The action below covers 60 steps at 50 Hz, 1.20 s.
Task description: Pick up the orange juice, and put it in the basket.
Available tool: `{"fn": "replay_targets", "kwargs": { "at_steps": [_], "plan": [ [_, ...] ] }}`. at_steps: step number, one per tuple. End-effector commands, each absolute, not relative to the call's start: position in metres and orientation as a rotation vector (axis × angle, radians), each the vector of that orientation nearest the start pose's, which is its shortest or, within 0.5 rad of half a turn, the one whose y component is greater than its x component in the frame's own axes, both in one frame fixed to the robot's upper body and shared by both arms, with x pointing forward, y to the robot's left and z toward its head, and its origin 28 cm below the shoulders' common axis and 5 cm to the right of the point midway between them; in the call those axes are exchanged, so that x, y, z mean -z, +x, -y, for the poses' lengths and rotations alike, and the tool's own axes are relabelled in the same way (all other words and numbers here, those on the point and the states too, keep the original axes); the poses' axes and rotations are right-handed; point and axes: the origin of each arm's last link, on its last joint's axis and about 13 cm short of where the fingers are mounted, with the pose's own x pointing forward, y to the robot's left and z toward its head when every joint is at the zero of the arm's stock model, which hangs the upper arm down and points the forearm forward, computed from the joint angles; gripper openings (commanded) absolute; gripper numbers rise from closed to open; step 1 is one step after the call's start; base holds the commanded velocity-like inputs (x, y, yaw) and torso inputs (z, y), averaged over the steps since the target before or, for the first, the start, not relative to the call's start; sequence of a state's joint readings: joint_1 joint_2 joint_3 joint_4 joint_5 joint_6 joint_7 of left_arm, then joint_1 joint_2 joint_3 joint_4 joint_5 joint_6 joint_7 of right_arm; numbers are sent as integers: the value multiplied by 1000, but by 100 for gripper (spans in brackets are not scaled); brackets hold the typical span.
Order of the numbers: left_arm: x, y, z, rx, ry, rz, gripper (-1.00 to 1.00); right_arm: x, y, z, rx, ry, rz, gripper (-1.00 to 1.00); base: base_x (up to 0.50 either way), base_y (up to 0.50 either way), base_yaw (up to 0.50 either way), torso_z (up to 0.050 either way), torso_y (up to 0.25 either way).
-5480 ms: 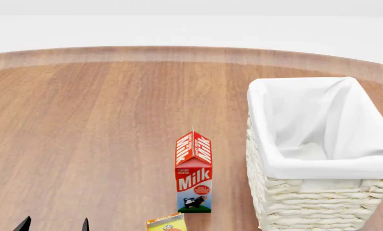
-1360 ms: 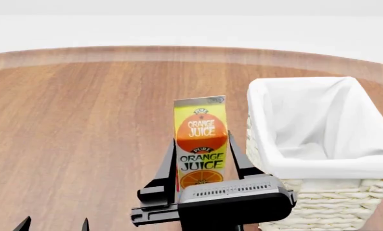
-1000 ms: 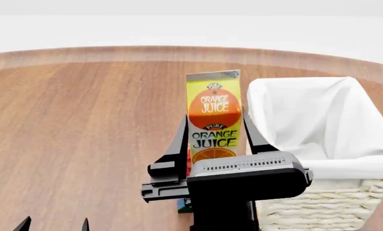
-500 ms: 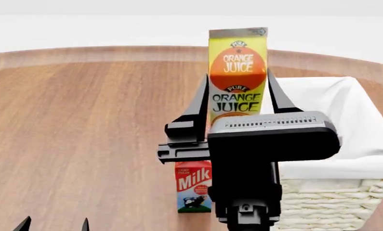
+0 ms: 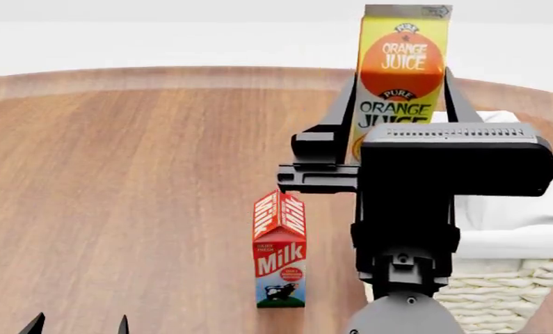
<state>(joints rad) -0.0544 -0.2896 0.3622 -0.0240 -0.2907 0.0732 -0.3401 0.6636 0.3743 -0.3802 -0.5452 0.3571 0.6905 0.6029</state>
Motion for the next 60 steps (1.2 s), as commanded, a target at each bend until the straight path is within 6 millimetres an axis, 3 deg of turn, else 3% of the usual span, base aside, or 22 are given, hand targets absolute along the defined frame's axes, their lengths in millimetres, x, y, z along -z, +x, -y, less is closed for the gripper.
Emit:
{"fn": "replay_targets", "kwargs": {
  "at_steps": [1,13,34,60],
  "plan": [
    [-13,211,-205,0,0,0,100,-225,271,94,186,-189,438,-100,0,0,0,0,0],
    [-13,211,-205,0,0,0,100,-221,279,101,214,-199,415,-100,0,0,0,1,1],
    [-13,211,-205,0,0,0,100,-191,310,123,292,-194,347,-100,0,0,0,0,0],
    [-13,211,-205,0,0,0,100,-178,332,138,350,-212,302,-100,0,0,0,0,1]
  ]
}}
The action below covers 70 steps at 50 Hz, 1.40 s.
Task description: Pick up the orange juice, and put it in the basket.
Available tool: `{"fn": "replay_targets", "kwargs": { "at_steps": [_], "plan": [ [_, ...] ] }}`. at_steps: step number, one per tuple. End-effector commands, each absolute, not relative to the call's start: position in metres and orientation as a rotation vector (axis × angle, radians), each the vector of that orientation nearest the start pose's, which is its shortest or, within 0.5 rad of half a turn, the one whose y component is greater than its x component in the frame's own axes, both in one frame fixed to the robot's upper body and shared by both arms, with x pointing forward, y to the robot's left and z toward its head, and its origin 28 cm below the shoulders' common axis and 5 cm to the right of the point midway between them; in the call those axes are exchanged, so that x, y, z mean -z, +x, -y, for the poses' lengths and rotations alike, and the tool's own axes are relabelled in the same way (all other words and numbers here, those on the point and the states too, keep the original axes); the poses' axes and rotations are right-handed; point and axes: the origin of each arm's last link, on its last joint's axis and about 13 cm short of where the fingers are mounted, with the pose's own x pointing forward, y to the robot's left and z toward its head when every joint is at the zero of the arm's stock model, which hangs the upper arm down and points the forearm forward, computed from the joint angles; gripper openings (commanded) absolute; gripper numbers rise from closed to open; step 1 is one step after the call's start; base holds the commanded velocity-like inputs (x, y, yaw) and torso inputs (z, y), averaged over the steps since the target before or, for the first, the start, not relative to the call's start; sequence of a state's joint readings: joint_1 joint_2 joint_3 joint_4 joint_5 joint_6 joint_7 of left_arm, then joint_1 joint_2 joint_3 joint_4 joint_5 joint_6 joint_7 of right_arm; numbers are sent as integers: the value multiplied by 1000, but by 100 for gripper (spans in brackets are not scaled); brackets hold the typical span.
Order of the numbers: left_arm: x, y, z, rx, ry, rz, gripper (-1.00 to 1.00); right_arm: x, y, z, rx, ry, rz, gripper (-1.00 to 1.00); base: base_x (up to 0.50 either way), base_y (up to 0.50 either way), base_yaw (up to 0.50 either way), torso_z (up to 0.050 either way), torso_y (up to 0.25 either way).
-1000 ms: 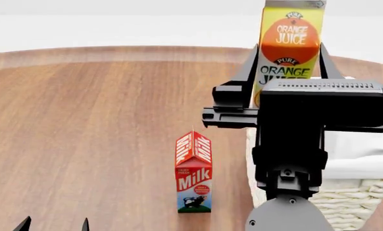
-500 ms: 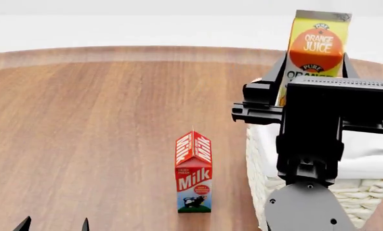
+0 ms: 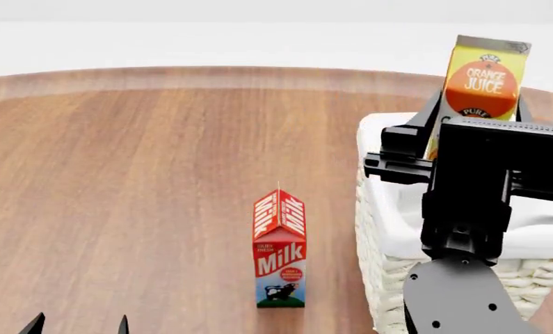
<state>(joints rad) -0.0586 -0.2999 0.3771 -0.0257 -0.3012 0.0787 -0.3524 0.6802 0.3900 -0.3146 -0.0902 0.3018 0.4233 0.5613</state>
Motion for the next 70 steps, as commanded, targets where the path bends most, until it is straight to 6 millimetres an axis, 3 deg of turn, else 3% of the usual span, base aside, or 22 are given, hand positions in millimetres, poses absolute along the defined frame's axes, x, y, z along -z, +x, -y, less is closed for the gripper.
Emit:
{"fn": "replay_targets", "kwargs": {
  "at_steps": [1,13,30,50,70],
  "plan": [
    [-13,211,-205,0,0,0,100,-177,333,137,349,-219,299,-100,0,0,0,0,0],
    [-13,211,-205,0,0,0,100,-165,347,136,340,-248,295,-100,0,0,0,0,1],
    [-13,211,-205,0,0,0,100,-134,364,138,336,-226,296,-100,0,0,0,0,1],
    [-13,211,-205,0,0,0,100,-118,387,140,341,-239,271,-100,0,0,0,1,1],
    [-13,211,-205,0,0,0,100,-108,397,143,357,-260,252,-100,0,0,0,1,1]
  ]
}}
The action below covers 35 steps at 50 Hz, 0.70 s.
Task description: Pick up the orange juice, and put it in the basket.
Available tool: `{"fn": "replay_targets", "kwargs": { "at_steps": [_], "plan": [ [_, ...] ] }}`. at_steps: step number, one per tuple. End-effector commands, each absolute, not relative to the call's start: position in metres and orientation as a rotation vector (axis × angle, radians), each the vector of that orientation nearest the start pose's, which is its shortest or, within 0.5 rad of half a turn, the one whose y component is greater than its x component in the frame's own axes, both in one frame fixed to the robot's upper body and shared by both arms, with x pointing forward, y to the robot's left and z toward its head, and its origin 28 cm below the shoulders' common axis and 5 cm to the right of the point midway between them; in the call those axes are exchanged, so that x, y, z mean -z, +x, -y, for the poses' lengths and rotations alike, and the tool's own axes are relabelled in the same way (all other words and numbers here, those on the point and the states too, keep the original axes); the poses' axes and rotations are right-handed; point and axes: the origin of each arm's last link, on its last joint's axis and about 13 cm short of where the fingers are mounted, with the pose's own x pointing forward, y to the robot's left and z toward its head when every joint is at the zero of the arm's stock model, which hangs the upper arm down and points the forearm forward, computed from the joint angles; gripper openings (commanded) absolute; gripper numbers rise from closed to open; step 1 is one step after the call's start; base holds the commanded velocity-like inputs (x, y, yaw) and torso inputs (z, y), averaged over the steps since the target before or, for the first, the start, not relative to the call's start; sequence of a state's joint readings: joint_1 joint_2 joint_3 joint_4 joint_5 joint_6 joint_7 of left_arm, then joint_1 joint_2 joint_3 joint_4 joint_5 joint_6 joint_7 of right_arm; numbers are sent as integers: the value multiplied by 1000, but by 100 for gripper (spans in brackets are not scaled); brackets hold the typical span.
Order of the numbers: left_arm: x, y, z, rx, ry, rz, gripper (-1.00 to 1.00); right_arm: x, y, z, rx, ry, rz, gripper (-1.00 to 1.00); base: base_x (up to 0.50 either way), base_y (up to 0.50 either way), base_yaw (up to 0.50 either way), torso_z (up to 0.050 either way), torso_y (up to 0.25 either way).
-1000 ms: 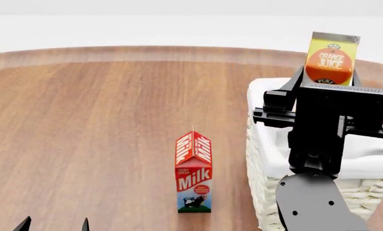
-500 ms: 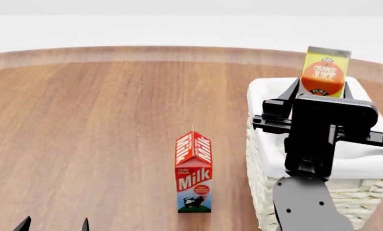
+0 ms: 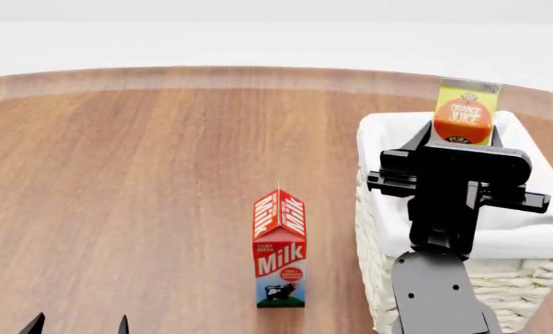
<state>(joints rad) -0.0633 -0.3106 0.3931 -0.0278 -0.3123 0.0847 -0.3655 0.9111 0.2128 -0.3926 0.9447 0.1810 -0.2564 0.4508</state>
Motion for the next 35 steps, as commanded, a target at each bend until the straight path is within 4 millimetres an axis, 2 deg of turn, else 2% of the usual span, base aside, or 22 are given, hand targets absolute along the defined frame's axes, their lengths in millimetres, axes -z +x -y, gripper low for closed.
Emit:
{"fn": "replay_targets", "kwargs": {
  "at_steps": [1,35],
  "plan": [
    [-13,211,-205,0,0,0,100,-107,397,144,358,-263,251,-100,0,0,0,0,0],
    [-13,211,-205,0,0,0,100,-95,397,144,373,-314,225,-100,0,0,0,0,1]
  ]
}}
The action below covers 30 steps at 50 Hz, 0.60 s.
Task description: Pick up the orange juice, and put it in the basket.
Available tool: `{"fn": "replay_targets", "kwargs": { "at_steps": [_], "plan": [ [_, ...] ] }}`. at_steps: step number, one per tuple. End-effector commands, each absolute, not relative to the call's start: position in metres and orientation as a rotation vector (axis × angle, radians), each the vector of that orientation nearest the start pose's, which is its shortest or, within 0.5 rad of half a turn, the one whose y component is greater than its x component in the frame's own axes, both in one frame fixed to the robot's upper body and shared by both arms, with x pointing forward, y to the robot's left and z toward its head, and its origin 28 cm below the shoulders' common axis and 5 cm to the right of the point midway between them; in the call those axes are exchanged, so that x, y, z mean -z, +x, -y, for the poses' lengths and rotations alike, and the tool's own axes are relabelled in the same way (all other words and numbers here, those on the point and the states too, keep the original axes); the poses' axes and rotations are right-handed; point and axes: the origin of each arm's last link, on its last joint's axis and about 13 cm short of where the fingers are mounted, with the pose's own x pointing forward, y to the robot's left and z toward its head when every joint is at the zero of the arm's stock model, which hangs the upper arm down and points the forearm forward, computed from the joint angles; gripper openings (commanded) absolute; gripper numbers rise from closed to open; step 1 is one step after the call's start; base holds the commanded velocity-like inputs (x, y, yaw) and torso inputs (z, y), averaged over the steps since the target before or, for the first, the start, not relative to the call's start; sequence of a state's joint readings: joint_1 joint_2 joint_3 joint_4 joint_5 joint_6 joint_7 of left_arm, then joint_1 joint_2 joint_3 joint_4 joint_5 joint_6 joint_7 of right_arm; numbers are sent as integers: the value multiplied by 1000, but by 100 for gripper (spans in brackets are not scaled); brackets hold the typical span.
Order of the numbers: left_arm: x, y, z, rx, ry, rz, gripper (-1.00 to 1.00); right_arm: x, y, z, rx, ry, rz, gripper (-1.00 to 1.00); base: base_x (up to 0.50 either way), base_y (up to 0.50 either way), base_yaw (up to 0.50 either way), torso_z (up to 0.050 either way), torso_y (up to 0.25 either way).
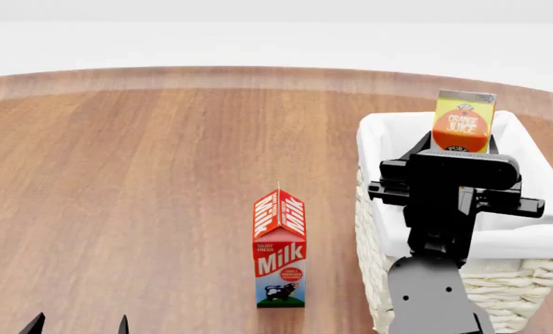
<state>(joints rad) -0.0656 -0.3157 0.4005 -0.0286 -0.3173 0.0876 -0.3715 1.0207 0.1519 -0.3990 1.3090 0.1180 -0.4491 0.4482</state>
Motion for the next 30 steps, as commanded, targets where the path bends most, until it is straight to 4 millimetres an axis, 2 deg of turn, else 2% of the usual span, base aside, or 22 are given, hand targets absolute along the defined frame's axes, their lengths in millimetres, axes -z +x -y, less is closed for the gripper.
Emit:
{"fn": "replay_targets", "kwargs": {
  "at_steps": [1,30],
  "plan": [
    [-13,211,-205,0,0,0,100,-94,397,144,374,-315,223,-100,0,0,0,10,0],
    [-13,211,-205,0,0,0,100,-88,394,143,379,-334,205,-100,0,0,0,0,1]
  ]
}}
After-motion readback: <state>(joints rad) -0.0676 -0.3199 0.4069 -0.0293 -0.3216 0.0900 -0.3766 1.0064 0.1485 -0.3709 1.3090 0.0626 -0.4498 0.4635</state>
